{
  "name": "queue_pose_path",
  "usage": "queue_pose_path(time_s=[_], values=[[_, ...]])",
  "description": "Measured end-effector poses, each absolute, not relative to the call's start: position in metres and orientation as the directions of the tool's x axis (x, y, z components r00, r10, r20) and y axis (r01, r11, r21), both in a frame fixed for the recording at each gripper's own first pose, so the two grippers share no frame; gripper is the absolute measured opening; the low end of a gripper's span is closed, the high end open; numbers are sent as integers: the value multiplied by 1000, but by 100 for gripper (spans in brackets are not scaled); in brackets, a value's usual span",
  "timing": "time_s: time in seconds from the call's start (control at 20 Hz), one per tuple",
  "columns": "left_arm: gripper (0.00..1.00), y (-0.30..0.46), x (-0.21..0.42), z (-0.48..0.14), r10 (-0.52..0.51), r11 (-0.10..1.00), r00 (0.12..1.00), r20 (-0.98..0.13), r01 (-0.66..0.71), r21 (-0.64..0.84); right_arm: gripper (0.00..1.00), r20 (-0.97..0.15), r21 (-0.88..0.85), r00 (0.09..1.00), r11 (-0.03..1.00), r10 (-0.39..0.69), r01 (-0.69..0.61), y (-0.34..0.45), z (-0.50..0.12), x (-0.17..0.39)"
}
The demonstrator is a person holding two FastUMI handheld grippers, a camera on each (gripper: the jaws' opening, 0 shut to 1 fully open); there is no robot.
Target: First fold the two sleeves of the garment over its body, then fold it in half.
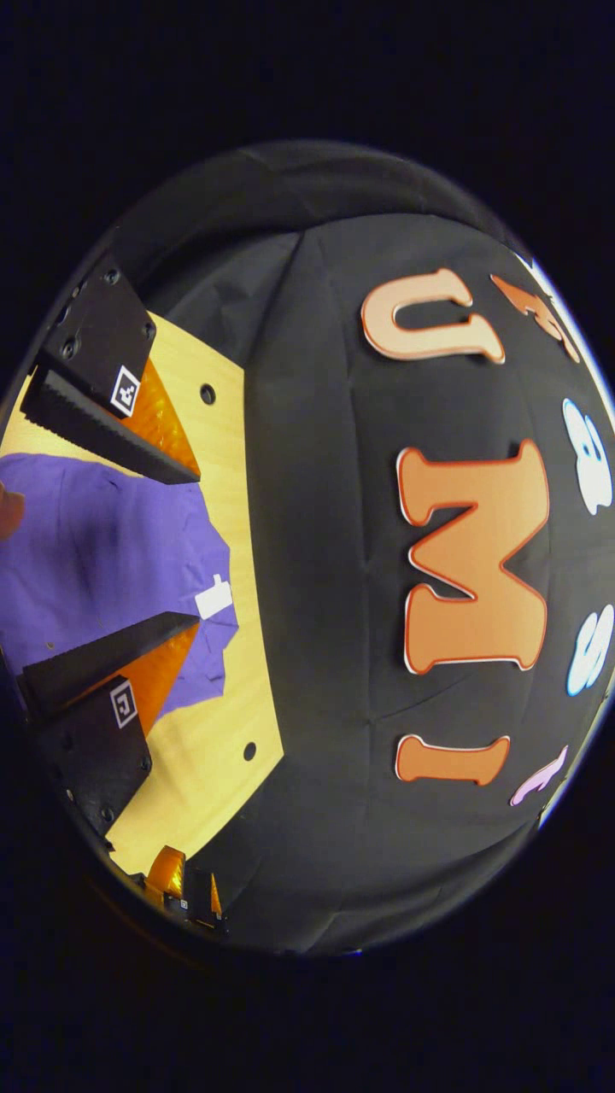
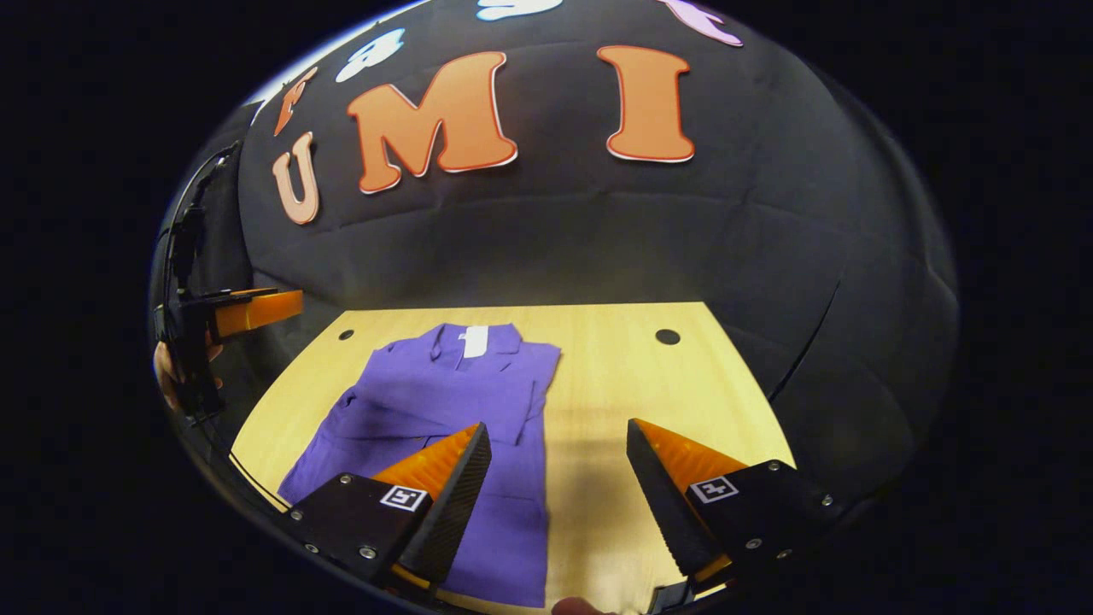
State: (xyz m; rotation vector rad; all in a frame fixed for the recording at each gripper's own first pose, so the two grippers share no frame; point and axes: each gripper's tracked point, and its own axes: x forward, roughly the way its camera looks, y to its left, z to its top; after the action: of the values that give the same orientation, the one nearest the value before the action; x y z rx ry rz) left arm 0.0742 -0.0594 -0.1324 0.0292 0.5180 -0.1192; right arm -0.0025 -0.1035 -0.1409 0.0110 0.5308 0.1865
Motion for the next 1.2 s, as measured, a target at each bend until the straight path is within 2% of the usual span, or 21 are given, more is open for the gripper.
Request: queue_pose_path(time_s=[0.25, 0.5, 0.65, 0.9, 1.2], values=[[95, -14, 15, -189, -38, 998, 775, -631, 64, 19, 96, -601, 66, 773, 977, 202, -204, -90, -179, -24], [95, 17, -42, -250, 4, 998, 650, -760, 48, 46, 96, -698, 69, 693, 980, 181, -187, -86, -228, -50], [96, 18, -78, -292, -21, 998, 536, -844, 68, 18, 96, -757, 77, 630, 982, 171, -175, -87, -258, -74], [96, 34, -136, -358, -58, 998, 307, -950, 23, -53, 97, -845, 87, 513, 985, 151, -147, -85, -308, -115], [97, 42, -173, -406, -69, 998, 143, -987, 25, -66, 97, -894, 82, 428, 988, 130, -128, -89, -340, -147]])
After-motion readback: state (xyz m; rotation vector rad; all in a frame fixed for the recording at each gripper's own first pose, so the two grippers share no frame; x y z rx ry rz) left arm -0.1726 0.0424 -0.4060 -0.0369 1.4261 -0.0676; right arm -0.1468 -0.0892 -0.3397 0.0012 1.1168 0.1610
